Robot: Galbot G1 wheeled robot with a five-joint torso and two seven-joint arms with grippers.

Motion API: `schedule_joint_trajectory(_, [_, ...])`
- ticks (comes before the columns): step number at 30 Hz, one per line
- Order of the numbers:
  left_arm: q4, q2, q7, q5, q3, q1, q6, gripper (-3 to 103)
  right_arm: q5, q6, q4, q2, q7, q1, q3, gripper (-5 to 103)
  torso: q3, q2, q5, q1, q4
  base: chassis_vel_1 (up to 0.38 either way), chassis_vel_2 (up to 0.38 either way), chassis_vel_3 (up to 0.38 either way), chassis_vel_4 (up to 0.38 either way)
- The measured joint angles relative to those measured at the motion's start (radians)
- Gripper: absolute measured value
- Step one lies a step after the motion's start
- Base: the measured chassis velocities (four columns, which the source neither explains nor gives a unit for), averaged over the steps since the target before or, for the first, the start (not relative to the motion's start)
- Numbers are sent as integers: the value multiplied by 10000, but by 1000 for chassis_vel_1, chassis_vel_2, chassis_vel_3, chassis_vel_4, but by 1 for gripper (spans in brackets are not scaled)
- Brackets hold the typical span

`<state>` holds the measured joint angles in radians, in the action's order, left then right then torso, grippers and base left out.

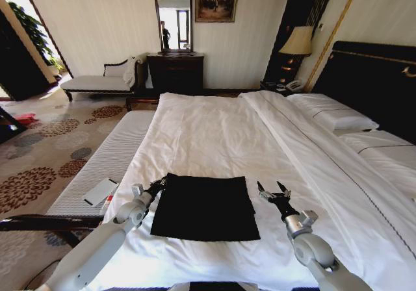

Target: Fold the clothes on the bed.

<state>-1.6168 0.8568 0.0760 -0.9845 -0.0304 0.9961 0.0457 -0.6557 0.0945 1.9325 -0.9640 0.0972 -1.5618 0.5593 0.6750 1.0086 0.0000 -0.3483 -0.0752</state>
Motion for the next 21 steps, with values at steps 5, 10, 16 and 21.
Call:
schedule_joint_trajectory(5, [-121,-66,-6,-10,-302,223,-58,0,-323,-179,8,72,112,163,-63,100,0,1,0,0,-3,0,0,0,0])
schedule_joint_trajectory(10, [-140,-53,9,111,-272,253,-125,0,-2285,-1381,164,529,545,920,-239,100,0,0,2,0,-1,0,0,0,0])
schedule_joint_trajectory(16, [-282,170,150,382,-157,407,-155,0,-5299,-3129,-312,1879,599,2835,-905,100,0,1,-1,-1,3,0,0,0,0])
schedule_joint_trajectory(21, [-346,240,184,512,-208,600,-186,0,-6353,-3788,-1007,2447,182,4092,-1786,100,1,0,0,-1,2,0,0,0,0])
